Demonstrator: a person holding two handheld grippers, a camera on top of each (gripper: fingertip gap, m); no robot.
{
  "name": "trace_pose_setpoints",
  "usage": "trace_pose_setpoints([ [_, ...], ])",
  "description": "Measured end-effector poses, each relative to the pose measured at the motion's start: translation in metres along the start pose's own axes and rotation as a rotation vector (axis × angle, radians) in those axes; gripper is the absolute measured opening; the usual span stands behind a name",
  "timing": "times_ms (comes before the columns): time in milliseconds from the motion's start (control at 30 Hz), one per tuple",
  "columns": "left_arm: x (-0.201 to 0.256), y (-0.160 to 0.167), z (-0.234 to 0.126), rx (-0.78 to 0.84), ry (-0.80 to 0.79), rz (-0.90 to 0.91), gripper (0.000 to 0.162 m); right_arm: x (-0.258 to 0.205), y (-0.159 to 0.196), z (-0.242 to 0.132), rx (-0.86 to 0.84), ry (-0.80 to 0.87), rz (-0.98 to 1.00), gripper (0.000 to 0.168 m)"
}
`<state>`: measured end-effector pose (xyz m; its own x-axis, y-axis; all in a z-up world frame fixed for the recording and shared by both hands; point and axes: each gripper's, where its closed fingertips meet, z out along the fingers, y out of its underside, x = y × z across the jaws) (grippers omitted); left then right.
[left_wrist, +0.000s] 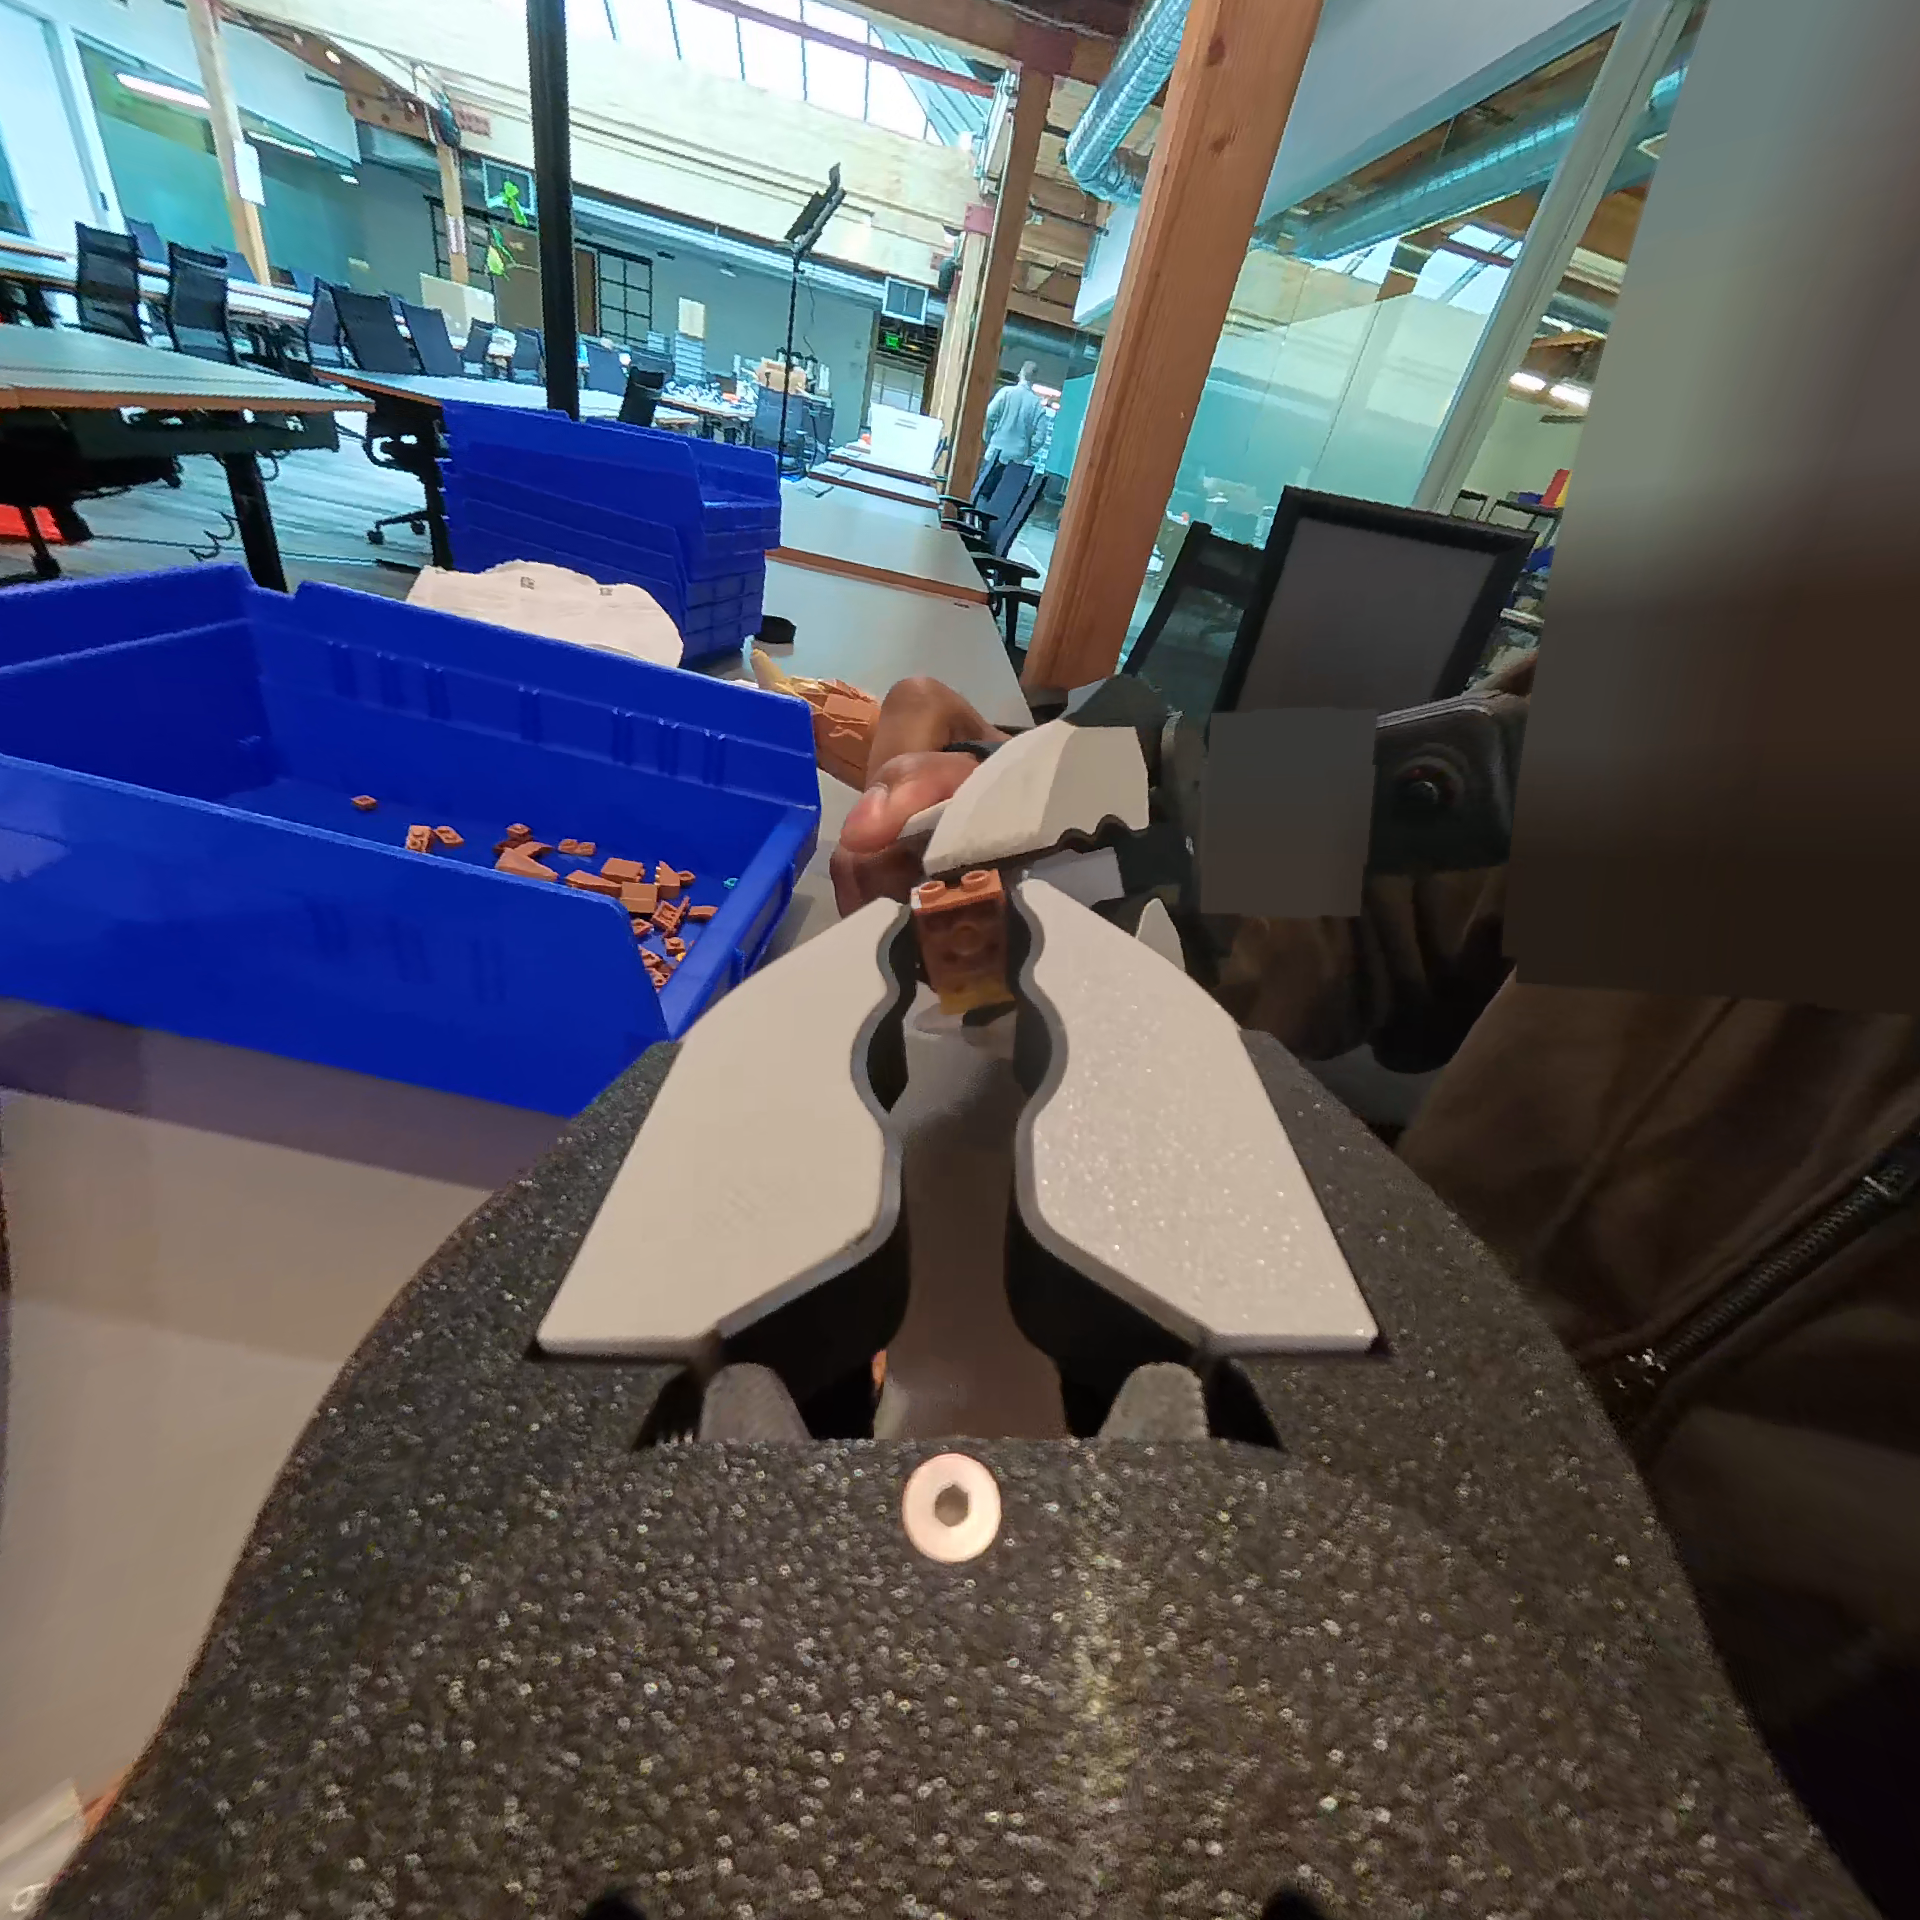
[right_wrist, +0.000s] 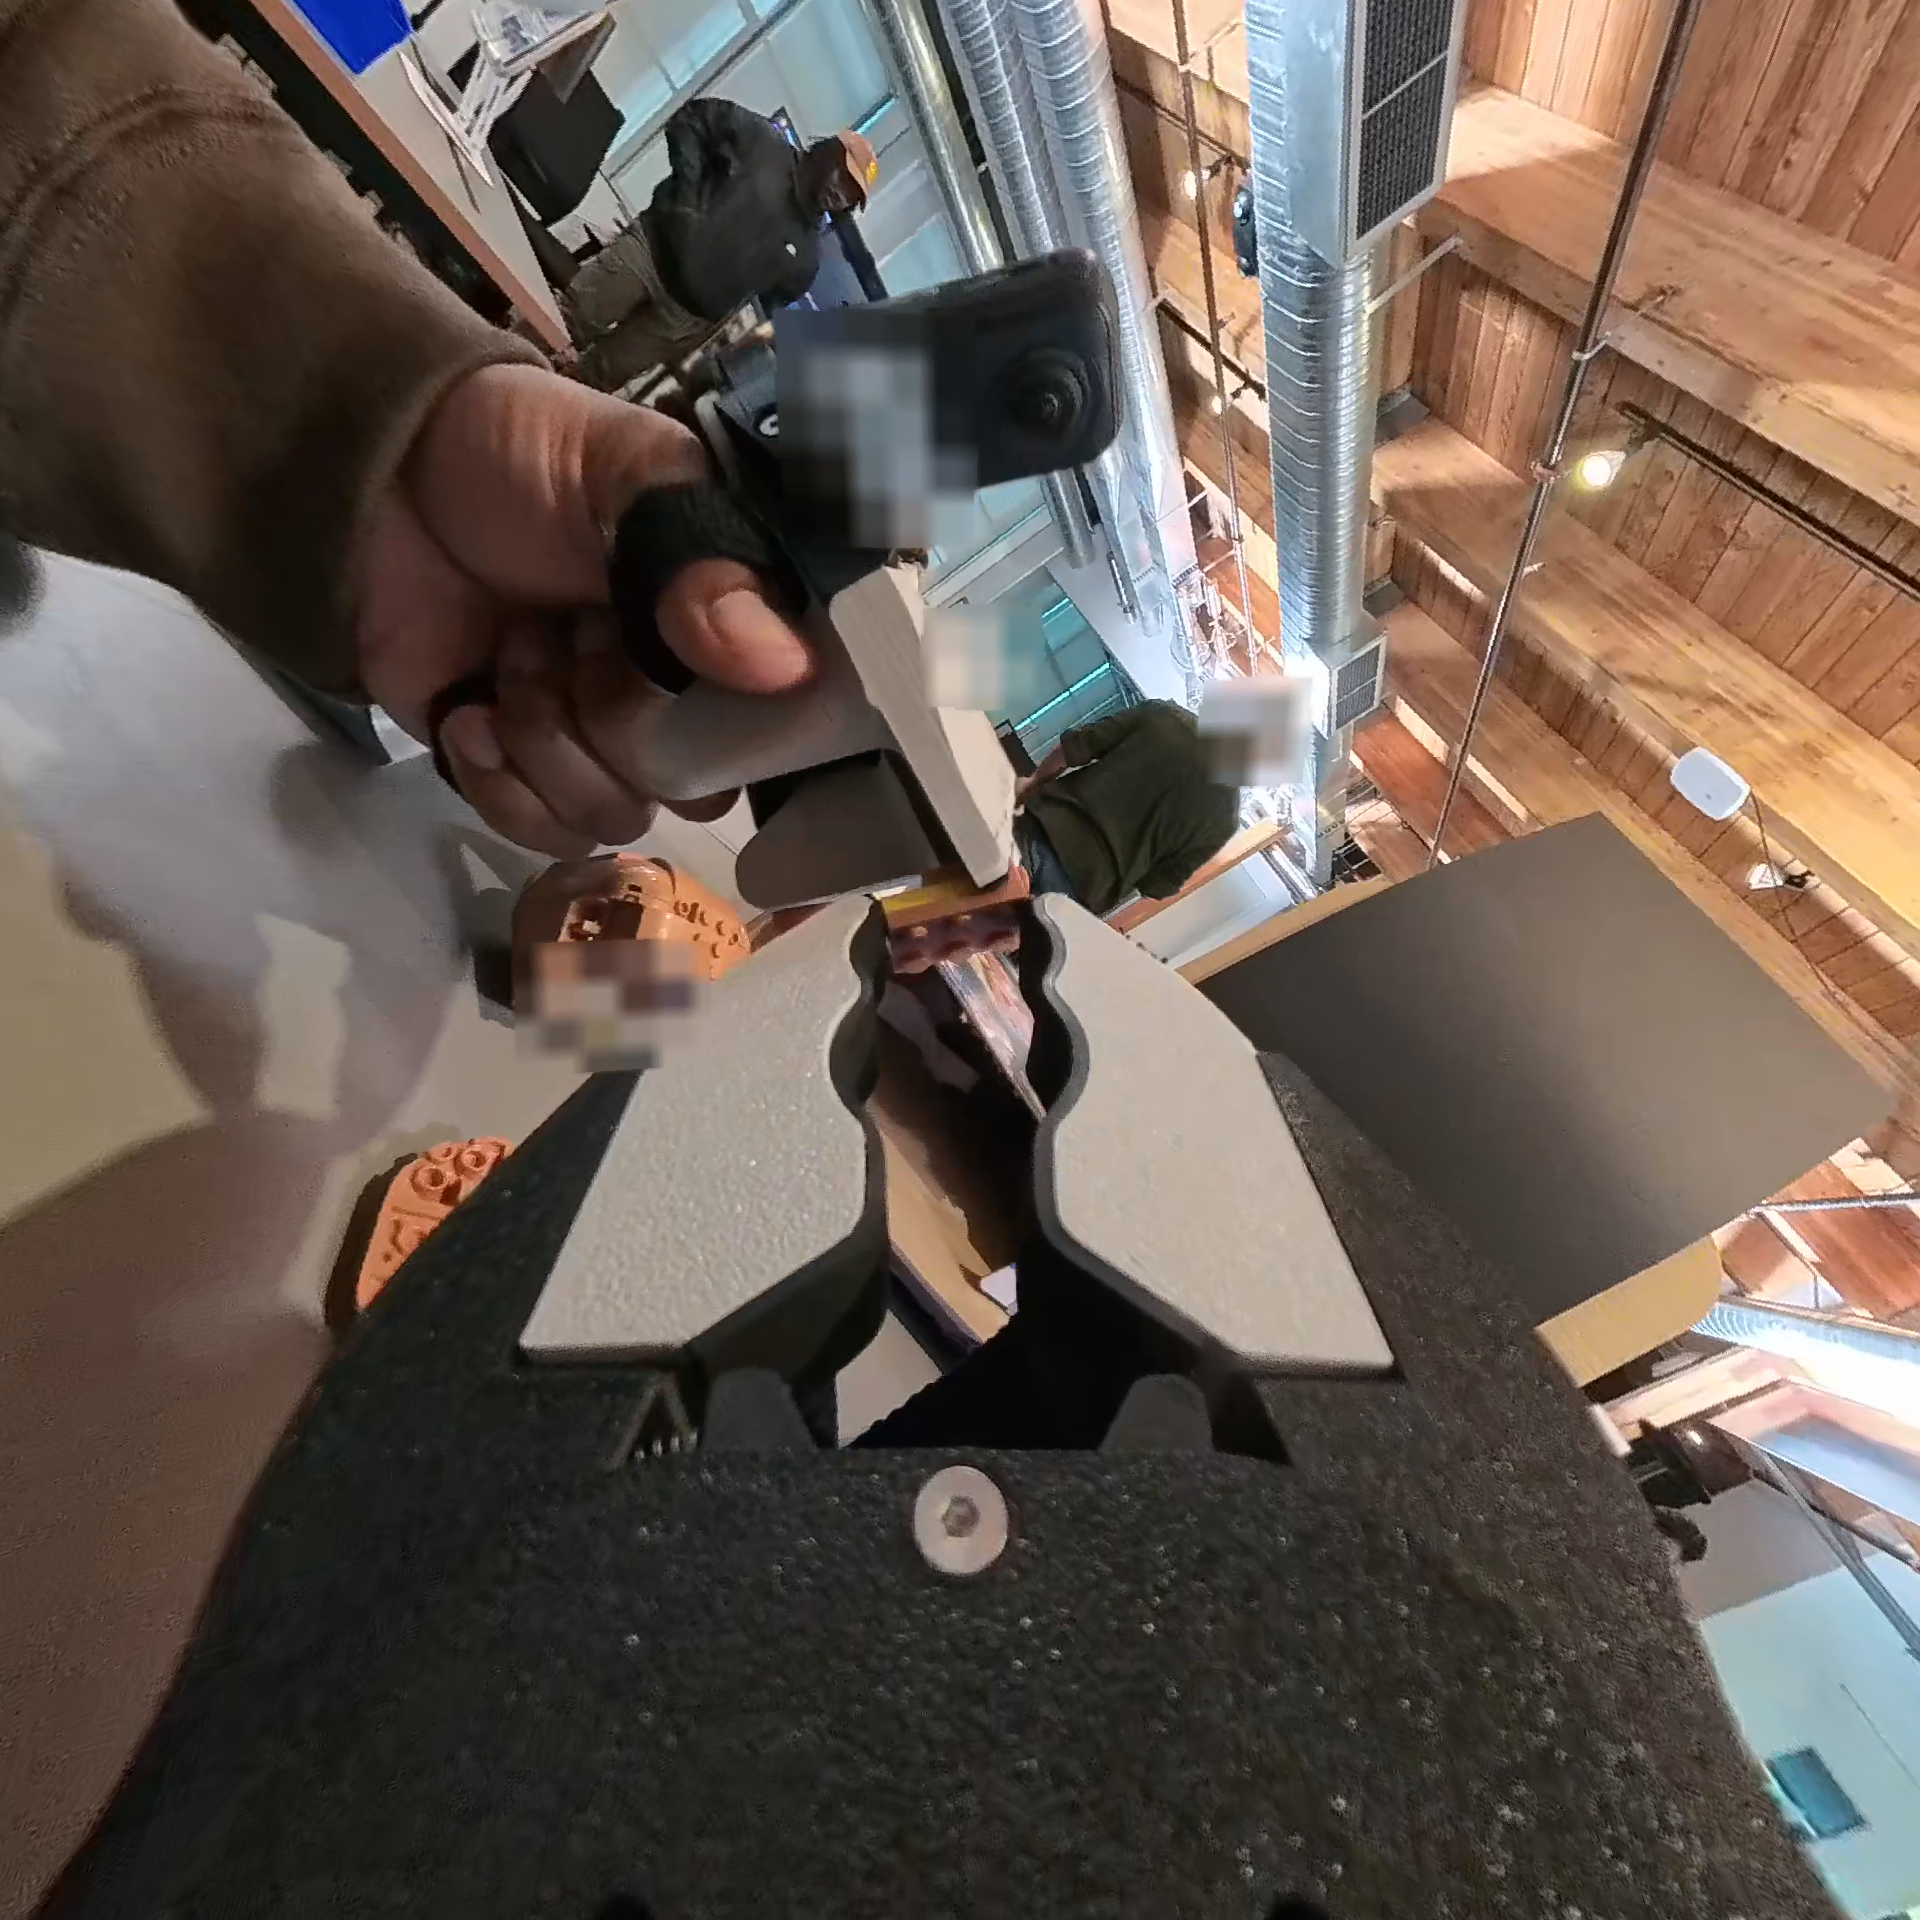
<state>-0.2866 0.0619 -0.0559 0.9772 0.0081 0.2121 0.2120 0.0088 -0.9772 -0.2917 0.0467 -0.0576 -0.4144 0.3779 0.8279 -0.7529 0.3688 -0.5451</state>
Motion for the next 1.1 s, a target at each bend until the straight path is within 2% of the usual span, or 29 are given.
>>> trace_pose_setpoints([
  [267, 0.000, -0.005, 0.001, -0.009, -0.095, 0.211, 0.017, 0.004, -0.001, -0.001, 0.006, 0.011, 0.069, 0.024],
  [567, -0.003, -0.007, 0.001, -0.012, -0.202, 0.405, 0.017, 0.006, 0.003, 0.001, -0.023, 0.058, 0.046, 0.024],
  [600, 0.000, -0.010, 0.000, 0.010, -0.193, 0.421, 0.016, 0.005, 0.004, 0.001, -0.018, 0.051, 0.070, 0.008],
  [633, 0.002, -0.016, -0.003, 0.051, -0.193, 0.443, 0.016, 0.004, 0.003, -0.001, 0.021, 0.028, 0.116, 0.000],
  [733, 0.001, -0.019, -0.011, 0.059, -0.195, 0.493, 0.016, 0.006, -0.010, -0.008, 0.181, -0.051, 0.309, 0.009],
  [833, 0.009, -0.017, -0.010, 0.087, -0.136, 0.521, 0.016, 0.013, -0.014, -0.012, 0.239, -0.111, 0.472, 0.018],
  [1100, 0.027, -0.001, -0.001, 0.016, -0.032, 0.615, 0.016, 0.003, -0.028, -0.019, 0.320, -0.280, 0.569, 0.017],
])
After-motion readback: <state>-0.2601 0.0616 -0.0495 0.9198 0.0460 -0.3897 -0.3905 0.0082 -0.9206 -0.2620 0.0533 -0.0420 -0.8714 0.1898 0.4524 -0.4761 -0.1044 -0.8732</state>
